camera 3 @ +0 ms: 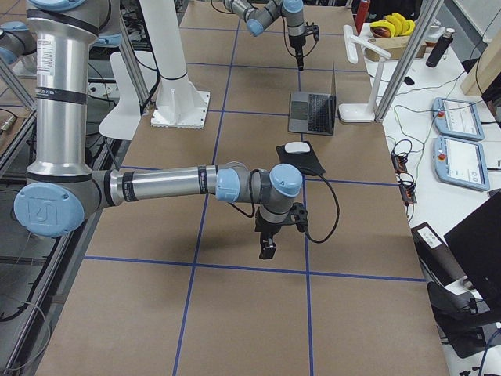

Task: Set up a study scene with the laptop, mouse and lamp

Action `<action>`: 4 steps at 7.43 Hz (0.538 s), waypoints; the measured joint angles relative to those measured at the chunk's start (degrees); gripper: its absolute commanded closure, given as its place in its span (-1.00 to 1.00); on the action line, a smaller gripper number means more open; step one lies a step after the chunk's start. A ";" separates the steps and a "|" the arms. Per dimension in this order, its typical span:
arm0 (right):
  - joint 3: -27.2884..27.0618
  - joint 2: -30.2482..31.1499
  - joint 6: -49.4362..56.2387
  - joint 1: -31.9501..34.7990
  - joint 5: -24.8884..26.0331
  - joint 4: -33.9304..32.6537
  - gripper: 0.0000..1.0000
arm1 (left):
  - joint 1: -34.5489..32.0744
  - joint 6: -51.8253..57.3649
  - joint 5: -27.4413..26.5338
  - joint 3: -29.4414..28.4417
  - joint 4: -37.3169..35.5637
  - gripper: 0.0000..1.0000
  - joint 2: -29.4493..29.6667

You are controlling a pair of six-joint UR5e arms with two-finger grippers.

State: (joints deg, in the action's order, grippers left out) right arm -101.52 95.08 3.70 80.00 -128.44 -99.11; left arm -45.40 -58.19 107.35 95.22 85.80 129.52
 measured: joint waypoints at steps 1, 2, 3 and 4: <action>0.28 -0.07 -0.72 0.15 0.38 1.47 -1.00 | -2.48 3.70 2.22 0.80 -1.24 -1.00 -2.27; 0.69 0.12 -0.87 0.20 0.93 3.45 -1.00 | -5.23 7.64 4.87 1.37 -1.73 -1.00 -4.95; 1.29 0.14 -0.83 0.23 1.18 4.55 -1.00 | -8.46 12.30 7.81 1.82 -1.78 -1.00 -8.09; 2.12 -0.08 -0.60 0.23 1.18 5.08 -1.00 | -12.18 17.77 10.43 2.27 -1.60 -1.00 -11.59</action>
State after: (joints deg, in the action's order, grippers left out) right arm -99.40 95.00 3.10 80.23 -127.26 -94.03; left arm -57.58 -40.42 117.78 97.49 84.20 117.93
